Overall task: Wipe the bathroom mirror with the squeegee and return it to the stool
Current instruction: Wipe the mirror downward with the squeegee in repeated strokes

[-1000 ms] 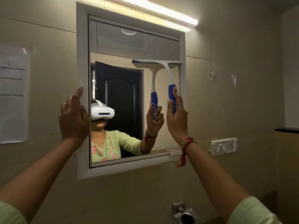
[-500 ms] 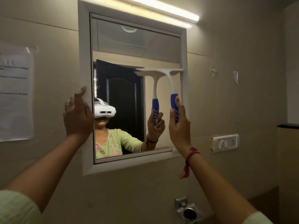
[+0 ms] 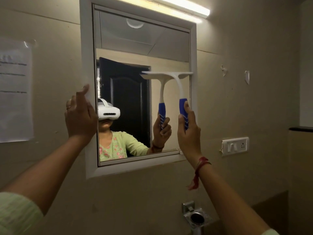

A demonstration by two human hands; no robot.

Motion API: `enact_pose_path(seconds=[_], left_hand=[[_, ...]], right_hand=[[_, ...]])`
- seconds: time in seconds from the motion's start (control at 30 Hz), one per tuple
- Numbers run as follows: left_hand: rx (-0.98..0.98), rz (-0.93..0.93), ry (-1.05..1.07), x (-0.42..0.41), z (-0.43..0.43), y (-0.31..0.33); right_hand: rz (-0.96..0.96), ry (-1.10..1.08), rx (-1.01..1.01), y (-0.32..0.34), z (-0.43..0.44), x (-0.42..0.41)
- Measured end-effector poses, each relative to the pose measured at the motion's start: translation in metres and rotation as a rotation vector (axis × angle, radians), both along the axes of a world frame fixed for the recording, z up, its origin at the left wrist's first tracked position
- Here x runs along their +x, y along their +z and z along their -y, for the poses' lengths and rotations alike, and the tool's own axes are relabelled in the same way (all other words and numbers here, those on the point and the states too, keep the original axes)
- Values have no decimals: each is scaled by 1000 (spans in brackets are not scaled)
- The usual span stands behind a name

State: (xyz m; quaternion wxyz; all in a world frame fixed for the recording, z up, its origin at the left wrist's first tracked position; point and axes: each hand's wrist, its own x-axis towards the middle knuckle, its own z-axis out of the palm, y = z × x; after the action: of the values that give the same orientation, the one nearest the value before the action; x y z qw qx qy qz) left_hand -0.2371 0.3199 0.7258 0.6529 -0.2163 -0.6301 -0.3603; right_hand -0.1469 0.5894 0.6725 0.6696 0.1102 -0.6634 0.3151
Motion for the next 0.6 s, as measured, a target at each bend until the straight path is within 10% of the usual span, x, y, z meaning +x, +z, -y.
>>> enact_pose_path(seconds=[0.6], left_hand=[[8,5,5,0,0,0]], right_hand=[[59,51,-13,-55,2,5]])
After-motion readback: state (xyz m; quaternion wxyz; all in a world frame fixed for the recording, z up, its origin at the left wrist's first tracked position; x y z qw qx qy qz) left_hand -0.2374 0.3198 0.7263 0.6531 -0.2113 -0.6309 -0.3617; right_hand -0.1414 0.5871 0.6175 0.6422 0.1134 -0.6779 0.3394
